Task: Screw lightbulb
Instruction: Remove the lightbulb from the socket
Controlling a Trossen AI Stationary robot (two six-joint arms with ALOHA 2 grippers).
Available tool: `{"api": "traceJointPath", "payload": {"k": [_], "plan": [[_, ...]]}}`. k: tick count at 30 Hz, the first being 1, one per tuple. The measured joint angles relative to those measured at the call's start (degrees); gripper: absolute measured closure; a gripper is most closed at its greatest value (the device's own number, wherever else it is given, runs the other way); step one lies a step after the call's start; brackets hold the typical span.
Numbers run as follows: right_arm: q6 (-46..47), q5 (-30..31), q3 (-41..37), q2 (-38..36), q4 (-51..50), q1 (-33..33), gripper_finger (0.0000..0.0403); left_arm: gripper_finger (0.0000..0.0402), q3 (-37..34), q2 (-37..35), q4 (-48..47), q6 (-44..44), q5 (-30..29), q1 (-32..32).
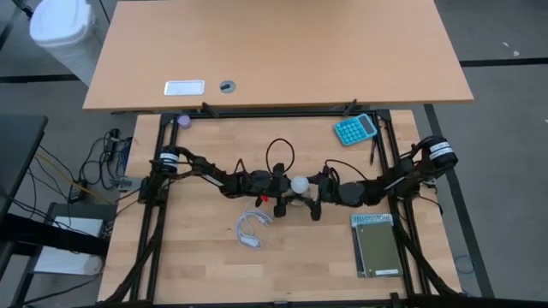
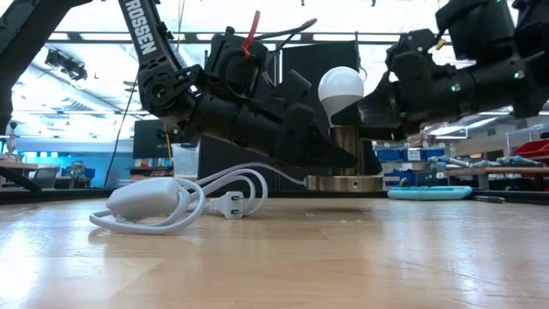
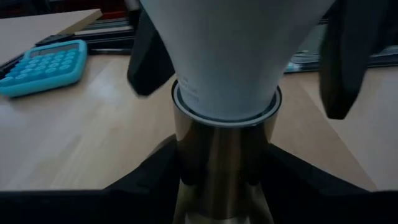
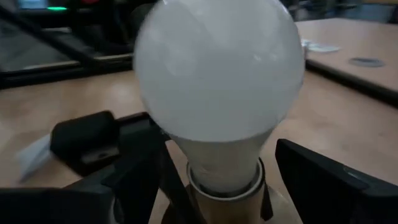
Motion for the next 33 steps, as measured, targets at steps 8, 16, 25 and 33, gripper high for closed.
{"api": "traceJointPath", "payload": {"k": [8, 16, 25, 33], "plan": [[6.3, 18.1, 5.5, 0.0, -9.0, 4.5, 0.0095, 0.0207, 0.0, 0.0, -0.2, -1.1, -4.0, 0.0], [15.0, 25.1, 10.1, 6.1, -10.6, 4.9, 0.0095, 0.0207, 0.0, 0.1, -0.4, -1.9, -8.3, 0.0], [12.4, 38.7, 17.8, 15.2, -9.4, 6.6, 0.0095, 0.0207, 0.0, 0.1, -1.1, -4.7, -11.3, 0.0], [10.4, 43.1, 18.5, 18.7, -1.4, 7.7, 0.0095, 0.0207, 0.0, 0.2, -1.1, -4.7, -11.5, -0.1]]}}
